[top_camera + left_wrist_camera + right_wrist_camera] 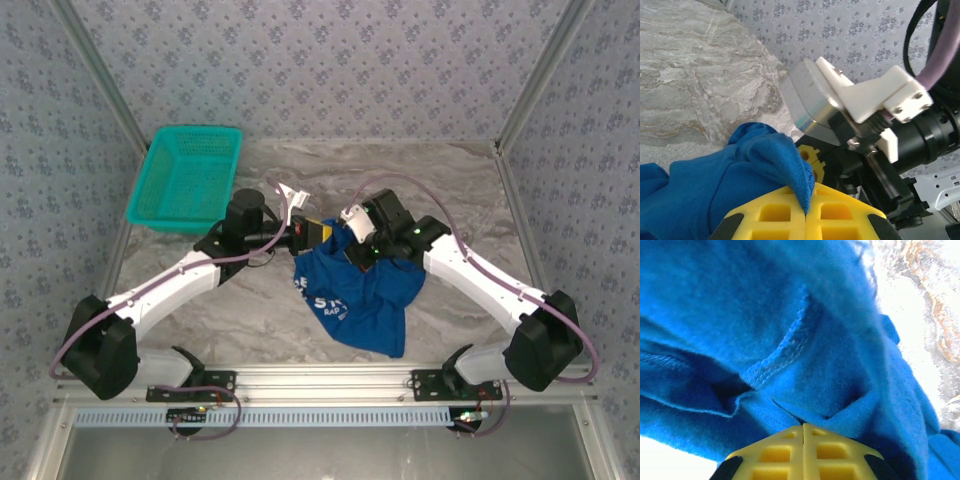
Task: Fold the inside-out t-shirt
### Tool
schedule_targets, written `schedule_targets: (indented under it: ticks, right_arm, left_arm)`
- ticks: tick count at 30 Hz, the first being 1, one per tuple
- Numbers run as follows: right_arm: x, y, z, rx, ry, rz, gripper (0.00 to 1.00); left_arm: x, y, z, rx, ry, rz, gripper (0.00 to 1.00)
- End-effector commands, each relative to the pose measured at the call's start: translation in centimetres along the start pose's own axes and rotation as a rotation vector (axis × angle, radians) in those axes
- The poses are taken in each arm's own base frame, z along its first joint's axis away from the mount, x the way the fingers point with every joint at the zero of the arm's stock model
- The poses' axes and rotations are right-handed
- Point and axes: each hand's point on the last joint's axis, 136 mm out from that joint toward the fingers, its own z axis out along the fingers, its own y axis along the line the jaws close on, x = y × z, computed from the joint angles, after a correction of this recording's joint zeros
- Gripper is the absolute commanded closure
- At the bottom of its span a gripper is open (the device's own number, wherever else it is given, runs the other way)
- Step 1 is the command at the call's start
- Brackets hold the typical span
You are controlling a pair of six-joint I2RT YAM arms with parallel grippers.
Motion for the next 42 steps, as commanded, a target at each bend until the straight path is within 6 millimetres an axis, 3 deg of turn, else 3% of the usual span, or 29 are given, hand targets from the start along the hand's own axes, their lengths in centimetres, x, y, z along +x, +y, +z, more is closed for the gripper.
schedule_targets:
  ticks: [1,9,12,17,22,24,26,29,32,36,42]
  right_arm:
    - [-1.3,1.9,-1.4,-0.1,-0.052,-0.008,1.0]
    - [-2.1,5.0,-6.5,-0.323,-0.225,-0.023,1.0]
    - [-1.4,6.1,-7.4,-0.379,-0.256,-0.053,1.0]
    - [0.5,7.1,-7.2,-0.442,-0.24,-0.055,1.0]
    - [2.7,7.6,-5.6,-0.461,-0.159,-0.043,1.0]
    - [3.0,7.8,-5.0,-0.443,-0.119,-0.061,0.88]
    - [2.3,7.8,-5.5,-0.436,-0.137,-0.066,0.75]
    - [-0.3,7.7,-7.2,-0.411,-0.241,-0.081,0.68]
    - [-2.8,5.8,-7.8,-0.3,-0.317,-0.056,0.67]
    - [-4.3,3.1,-5.8,-0.116,-0.296,0.014,0.62]
    - [-5.3,3.3,-3.4,-0.044,-0.314,0.067,0.52]
  left_arm:
    - [-1.6,-0.9,-0.8,-0.023,-0.047,0.048,1.0]
    - [-1.8,3.3,-1.6,-0.25,-0.087,0.003,1.0]
    - [-1.7,4.7,-1.7,-0.318,-0.085,-0.024,1.0]
    - [-1.6,5.5,-1.3,-0.327,-0.083,-0.049,1.0]
    - [-1.5,5.9,-1.1,-0.316,-0.073,-0.064,0.99]
    - [-1.4,5.3,-0.9,-0.278,-0.068,-0.052,1.0]
    - [-1.3,4.7,-0.7,-0.241,-0.063,-0.043,1.0]
    - [-1.0,3.9,-0.5,-0.193,-0.049,-0.024,1.0]
    - [-0.9,3.2,-0.5,-0.158,-0.043,-0.013,1.0]
    - [-1.0,3.0,-0.7,-0.161,-0.037,-0.019,1.0]
    - [-1.2,3.0,-0.8,-0.169,-0.036,-0.03,1.0]
